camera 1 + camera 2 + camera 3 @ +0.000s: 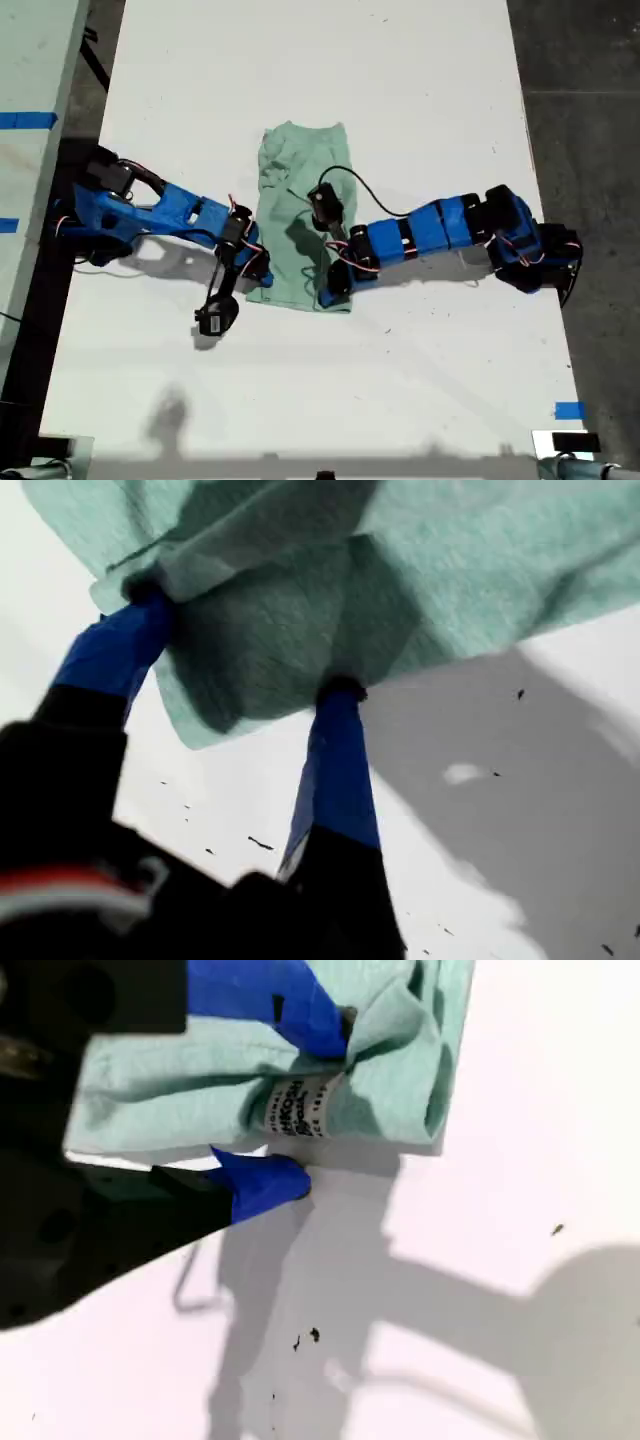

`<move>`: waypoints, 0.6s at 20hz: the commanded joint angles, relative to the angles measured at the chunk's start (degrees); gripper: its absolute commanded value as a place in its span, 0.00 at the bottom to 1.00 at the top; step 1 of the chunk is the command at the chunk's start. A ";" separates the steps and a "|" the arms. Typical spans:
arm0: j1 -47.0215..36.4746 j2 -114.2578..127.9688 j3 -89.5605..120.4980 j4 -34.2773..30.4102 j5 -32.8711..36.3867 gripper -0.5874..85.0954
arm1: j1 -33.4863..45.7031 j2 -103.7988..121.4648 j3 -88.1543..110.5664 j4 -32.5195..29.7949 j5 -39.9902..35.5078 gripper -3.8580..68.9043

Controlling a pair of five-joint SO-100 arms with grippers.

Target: Fold tshirt

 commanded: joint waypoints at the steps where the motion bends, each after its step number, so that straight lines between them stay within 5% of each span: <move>1: 1.14 -8.96 -12.83 7.12 3.43 0.23 | -1.76 -0.35 -3.25 -2.02 0.79 0.37; 4: 1.67 -18.98 -29.18 15.73 5.19 0.16 | -2.29 -1.05 -3.34 -2.55 1.58 0.05; 7: 2.20 -17.93 -30.59 16.52 2.72 0.01 | -2.64 -0.97 -3.43 -2.72 0.70 0.04; 12: 5.01 -17.23 -34.01 18.28 0.97 0.01 | -4.31 0.00 -6.33 -0.35 -0.88 0.04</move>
